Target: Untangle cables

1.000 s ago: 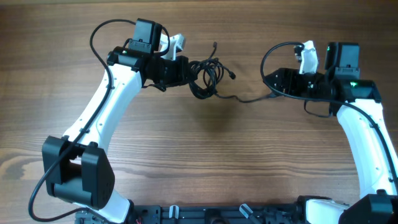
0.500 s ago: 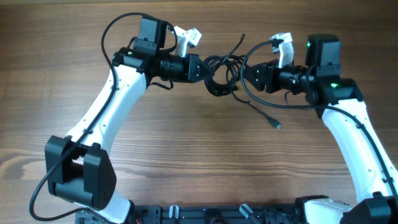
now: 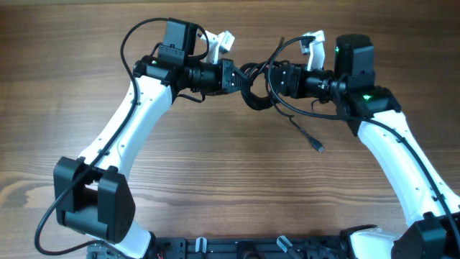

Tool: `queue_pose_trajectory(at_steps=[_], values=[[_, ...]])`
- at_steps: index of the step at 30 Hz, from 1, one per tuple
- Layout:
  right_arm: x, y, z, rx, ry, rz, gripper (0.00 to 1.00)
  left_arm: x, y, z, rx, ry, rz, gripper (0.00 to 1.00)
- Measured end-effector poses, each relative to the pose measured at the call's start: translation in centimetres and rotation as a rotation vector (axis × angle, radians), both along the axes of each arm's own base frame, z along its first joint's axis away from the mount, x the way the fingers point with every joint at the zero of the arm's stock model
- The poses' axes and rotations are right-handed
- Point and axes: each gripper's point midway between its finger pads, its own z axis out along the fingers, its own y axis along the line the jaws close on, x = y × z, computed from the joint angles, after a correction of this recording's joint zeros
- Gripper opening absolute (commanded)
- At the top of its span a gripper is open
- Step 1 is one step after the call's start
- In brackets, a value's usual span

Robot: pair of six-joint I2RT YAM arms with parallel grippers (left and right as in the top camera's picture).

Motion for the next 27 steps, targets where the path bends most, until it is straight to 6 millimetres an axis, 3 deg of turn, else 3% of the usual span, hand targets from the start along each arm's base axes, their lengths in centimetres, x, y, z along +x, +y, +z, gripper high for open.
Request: queue_pose_trajectory(at_steps=[7,10,14,17,20,27], values=[[1.0,-1.1,0.7,0.035,0.005,-0.058,0.04,0.4,0.2,-0.5,0.034,0.010,0.037,0.04],[1.6,-3.0,1.5,0.055,-0.011,-0.094,0.04,0.7,0.8,-1.4,0.082,0.050,0.097,0.04],[1.4,-6.0,4.3,0.100,-0.067,-0.138,0.04,0.8,1.1,-2.0,0.121,0.087,0.143,0.04],[0.6,-8.5,7.2,0.150,-0.118,-0.165,0.04,0.6,0.7,-1.6,0.120,0.100,0.146,0.04],[-0.1,-10.2,8.7,0.196,-0.136,-0.176,0.04,0.2,0.1,-0.8,0.110,0.095,0.135,0.04],[-0.6,-14.1,9.0,0.261,-0.084,-0.257,0.04,-0.4,-0.6,0.1,0.089,0.088,0.111,0.04]])
